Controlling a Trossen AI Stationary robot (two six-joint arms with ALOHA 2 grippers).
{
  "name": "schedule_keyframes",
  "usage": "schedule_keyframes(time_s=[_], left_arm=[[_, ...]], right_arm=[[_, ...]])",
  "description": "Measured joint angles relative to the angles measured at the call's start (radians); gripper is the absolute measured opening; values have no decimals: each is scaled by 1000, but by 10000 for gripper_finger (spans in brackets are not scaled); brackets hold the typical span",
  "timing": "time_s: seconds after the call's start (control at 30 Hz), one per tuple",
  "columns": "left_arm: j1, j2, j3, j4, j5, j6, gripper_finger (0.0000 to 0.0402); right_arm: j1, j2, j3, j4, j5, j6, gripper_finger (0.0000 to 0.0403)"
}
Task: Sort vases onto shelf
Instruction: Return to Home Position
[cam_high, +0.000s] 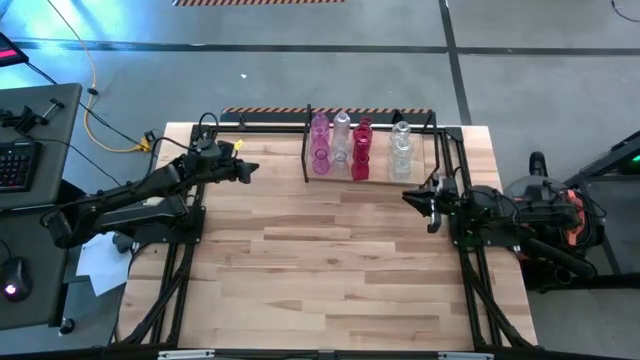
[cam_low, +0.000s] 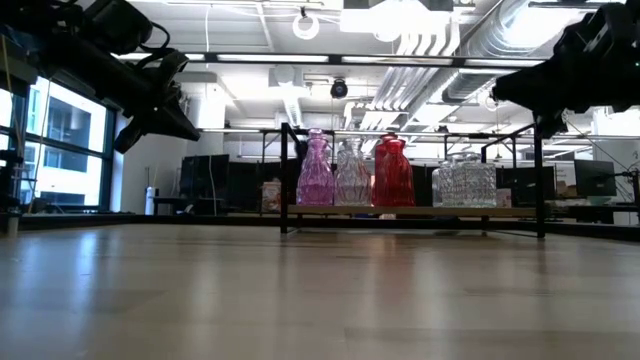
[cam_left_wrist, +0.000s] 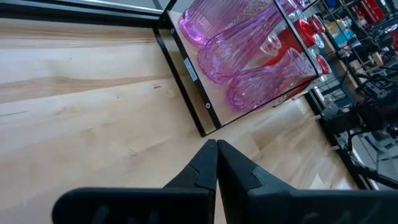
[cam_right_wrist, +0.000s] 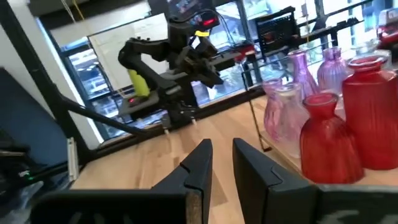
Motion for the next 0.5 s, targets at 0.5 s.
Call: schedule_keyframes(time_s=[0.5], left_arm=[[0,0,0,-2,1,17,0]], right_arm=[[-74,2,-1,-15,20,-109,48]])
